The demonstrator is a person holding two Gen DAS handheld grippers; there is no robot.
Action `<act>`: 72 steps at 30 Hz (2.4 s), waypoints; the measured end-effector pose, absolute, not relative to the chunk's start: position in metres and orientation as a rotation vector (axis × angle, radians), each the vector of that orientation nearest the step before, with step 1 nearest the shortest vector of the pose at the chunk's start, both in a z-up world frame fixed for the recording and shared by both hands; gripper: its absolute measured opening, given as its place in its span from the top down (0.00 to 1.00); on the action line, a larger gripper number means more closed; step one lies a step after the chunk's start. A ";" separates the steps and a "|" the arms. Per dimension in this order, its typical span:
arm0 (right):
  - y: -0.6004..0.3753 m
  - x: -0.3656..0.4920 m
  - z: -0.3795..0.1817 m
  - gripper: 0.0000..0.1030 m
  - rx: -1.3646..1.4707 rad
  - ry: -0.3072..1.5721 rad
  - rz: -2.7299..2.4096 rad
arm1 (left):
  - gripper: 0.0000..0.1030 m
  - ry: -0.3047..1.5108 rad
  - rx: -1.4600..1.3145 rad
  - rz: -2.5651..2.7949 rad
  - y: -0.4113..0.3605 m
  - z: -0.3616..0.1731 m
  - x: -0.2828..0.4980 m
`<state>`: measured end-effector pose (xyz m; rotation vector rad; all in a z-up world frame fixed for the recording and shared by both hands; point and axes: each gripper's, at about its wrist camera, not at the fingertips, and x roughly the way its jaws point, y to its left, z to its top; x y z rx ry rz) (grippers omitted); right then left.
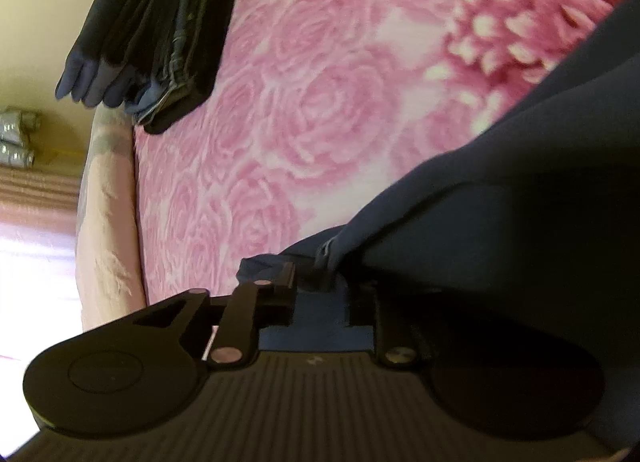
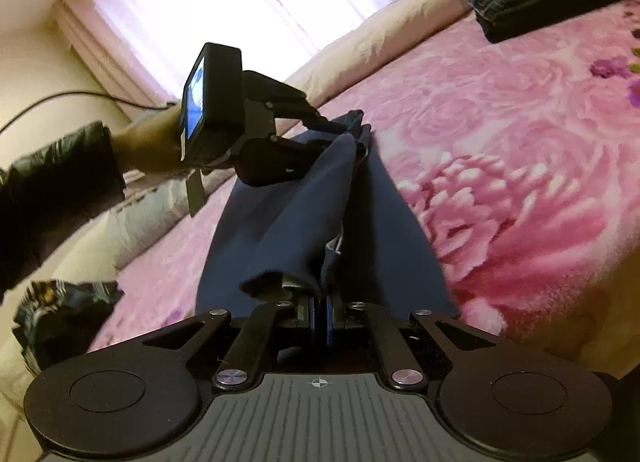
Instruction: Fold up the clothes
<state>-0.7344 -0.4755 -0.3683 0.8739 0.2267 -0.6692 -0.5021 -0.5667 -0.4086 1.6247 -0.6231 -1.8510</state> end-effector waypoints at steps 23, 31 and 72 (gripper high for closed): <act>-0.461 -0.752 -0.344 0.96 0.859 0.251 -0.774 | 0.57 -0.112 1.223 -1.778 -0.406 -0.365 -0.409; -0.489 -0.727 -0.368 0.96 0.872 0.363 -0.800 | 0.55 -0.002 1.118 -1.804 -0.412 -0.376 -0.391; -0.659 -0.468 -0.327 0.42 0.229 0.777 -0.494 | 0.55 0.361 0.696 -1.726 -0.427 -0.373 -0.334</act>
